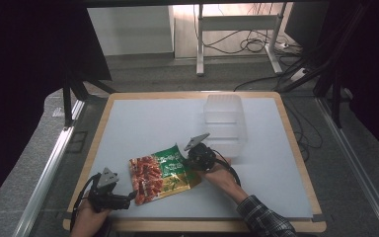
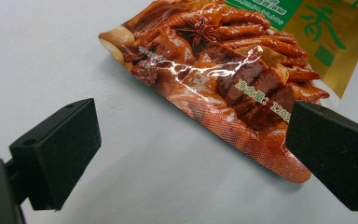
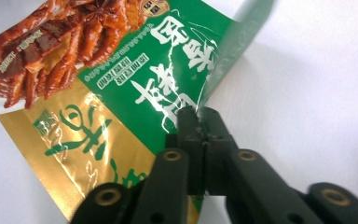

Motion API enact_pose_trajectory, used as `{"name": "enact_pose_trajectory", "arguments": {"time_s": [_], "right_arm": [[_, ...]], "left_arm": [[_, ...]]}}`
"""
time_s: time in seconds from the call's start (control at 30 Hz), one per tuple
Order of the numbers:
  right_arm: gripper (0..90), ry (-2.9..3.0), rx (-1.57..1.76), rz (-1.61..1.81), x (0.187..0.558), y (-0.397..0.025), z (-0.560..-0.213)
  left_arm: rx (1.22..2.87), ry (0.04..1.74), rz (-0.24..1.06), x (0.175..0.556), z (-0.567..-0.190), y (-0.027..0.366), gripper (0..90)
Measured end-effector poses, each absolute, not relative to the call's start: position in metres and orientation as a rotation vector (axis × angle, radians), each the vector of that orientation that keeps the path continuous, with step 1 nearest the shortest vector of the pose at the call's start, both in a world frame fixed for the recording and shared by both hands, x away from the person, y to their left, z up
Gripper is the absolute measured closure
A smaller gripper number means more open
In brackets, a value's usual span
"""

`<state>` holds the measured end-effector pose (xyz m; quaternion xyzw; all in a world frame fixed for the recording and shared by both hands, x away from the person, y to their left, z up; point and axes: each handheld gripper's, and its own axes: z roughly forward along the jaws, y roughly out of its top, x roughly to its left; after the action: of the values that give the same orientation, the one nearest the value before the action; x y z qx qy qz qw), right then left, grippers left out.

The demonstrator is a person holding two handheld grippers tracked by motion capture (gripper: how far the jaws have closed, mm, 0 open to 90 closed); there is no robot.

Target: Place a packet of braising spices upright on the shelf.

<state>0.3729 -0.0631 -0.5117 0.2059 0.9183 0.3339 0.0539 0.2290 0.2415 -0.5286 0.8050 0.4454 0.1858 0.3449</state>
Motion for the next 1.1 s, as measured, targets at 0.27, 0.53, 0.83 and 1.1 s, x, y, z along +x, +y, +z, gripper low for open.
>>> {"name": "enact_pose_trajectory", "arguments": {"time_s": [0.27, 0.53, 0.83, 1.1], "right_arm": [[89.2, 2.767, 0.609, 1.006, 0.371, -0.058, -0.499], [89.2, 2.742, 0.588, 1.083, 0.372, -0.058, -0.474], [89.3, 2.716, 0.563, 1.129, 0.372, -0.053, -0.451], [89.4, 2.7, 0.508, 1.167, 0.371, -0.041, -0.424]], "left_arm": [[2.091, 1.156, 0.483, 0.229, -0.529, 0.241, 3.4], [2.087, 1.16, 0.483, 0.229, -0.528, 0.242, 3.4], [2.069, 1.162, 0.472, 0.229, -0.528, 0.244, 3.4], [2.035, 1.177, 0.46, 0.229, -0.528, 0.247, 3.1]]}}
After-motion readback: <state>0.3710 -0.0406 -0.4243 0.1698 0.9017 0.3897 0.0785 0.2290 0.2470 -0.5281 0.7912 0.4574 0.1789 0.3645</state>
